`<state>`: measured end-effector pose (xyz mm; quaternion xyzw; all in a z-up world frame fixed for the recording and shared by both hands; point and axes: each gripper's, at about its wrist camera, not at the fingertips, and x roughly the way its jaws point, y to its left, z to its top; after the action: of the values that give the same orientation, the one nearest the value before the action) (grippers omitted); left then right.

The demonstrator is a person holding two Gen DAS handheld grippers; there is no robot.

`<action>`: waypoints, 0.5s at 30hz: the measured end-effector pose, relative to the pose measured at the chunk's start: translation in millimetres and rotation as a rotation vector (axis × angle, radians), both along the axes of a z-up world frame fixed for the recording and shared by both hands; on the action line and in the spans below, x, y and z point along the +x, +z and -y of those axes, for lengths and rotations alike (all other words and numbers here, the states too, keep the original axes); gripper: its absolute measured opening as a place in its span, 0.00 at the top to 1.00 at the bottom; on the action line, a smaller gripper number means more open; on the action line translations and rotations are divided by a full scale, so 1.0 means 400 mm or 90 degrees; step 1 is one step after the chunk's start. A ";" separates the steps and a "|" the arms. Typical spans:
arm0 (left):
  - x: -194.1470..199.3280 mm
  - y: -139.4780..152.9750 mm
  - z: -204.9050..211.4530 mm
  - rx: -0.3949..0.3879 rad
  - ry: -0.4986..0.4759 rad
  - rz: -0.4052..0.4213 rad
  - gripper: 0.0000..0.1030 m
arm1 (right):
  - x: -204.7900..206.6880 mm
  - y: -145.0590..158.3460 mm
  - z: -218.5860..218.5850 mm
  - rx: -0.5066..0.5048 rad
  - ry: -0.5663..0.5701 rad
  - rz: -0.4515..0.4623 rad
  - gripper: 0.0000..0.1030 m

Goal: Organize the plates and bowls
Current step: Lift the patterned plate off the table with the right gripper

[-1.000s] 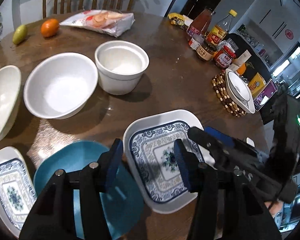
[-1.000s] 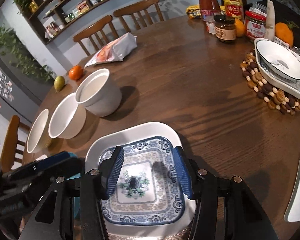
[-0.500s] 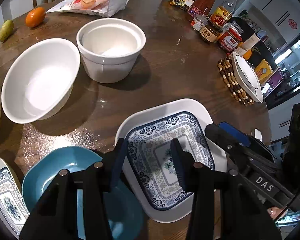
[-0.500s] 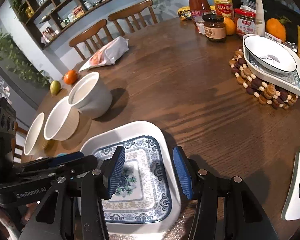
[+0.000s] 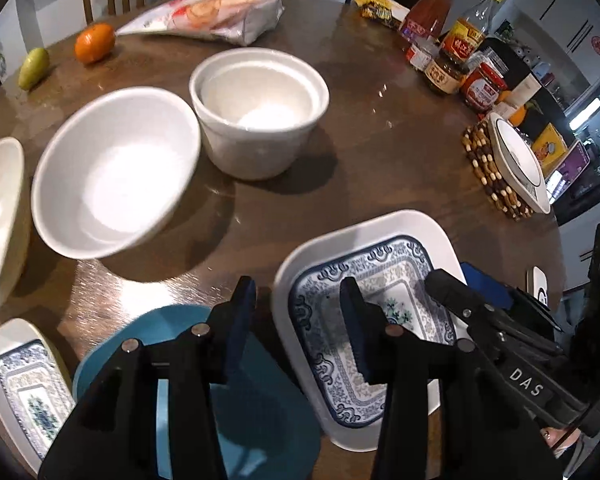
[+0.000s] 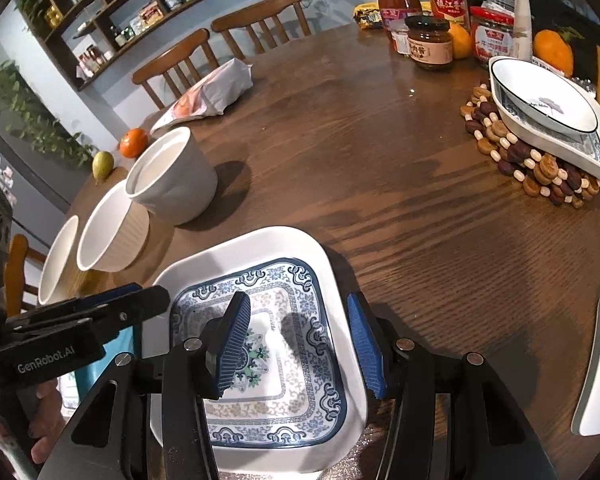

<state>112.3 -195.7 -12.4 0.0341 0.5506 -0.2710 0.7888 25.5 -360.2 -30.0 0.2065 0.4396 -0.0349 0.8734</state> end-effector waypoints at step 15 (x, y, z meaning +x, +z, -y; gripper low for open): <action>-0.016 -0.004 0.030 0.017 -0.001 0.003 0.59 | 0.006 -0.006 -0.003 -0.002 -0.010 -0.005 0.49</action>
<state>106.0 -207.8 -14.1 0.0458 0.5524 -0.2639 0.7894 28.1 -359.1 -32.5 0.2086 0.4410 -0.0435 0.8718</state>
